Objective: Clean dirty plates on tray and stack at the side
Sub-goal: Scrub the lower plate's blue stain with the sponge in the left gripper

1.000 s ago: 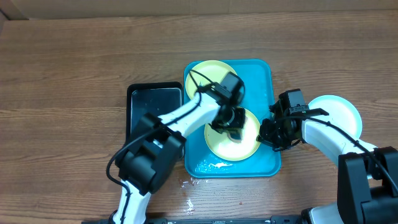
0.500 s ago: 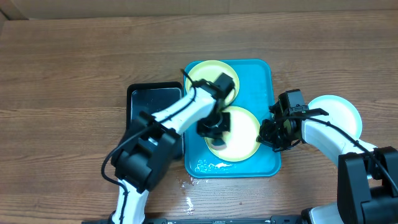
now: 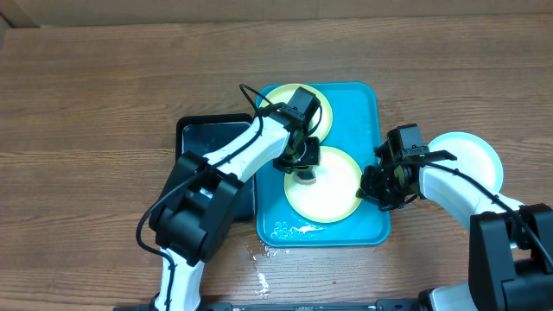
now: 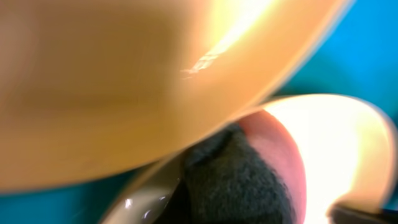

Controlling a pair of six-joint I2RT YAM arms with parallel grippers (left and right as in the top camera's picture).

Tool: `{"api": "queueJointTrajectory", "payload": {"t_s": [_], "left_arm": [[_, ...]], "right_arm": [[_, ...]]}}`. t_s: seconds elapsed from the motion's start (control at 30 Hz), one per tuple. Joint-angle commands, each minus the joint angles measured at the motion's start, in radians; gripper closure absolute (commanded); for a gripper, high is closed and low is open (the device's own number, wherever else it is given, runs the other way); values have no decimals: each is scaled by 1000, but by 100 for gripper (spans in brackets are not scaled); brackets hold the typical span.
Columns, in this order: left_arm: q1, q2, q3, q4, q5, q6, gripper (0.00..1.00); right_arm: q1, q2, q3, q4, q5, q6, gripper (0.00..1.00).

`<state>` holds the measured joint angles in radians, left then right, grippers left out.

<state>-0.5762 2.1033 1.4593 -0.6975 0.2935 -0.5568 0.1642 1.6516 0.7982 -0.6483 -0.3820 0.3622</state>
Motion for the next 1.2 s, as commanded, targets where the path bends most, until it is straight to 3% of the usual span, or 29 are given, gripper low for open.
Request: {"api": "queueJointTrajectory", "payload": {"t_s": [0.0, 0.2, 0.43, 0.83, 1.17], "left_arm": [[-32, 42, -31, 66, 176, 27, 96], [-109, 80, -31, 133, 283, 26, 96], [-132, 93, -27, 90, 269, 38, 96], [-8, 93, 61, -281, -164, -12, 96], [2, 93, 83, -290, -327, 0, 96]], "right_arm": [[0, 32, -27, -14, 59, 5, 96], [0, 32, -27, -11, 58, 5, 96], [0, 32, -27, -14, 58, 5, 96], [0, 32, -27, -12, 58, 5, 96], [0, 32, -27, -11, 58, 5, 96]]}}
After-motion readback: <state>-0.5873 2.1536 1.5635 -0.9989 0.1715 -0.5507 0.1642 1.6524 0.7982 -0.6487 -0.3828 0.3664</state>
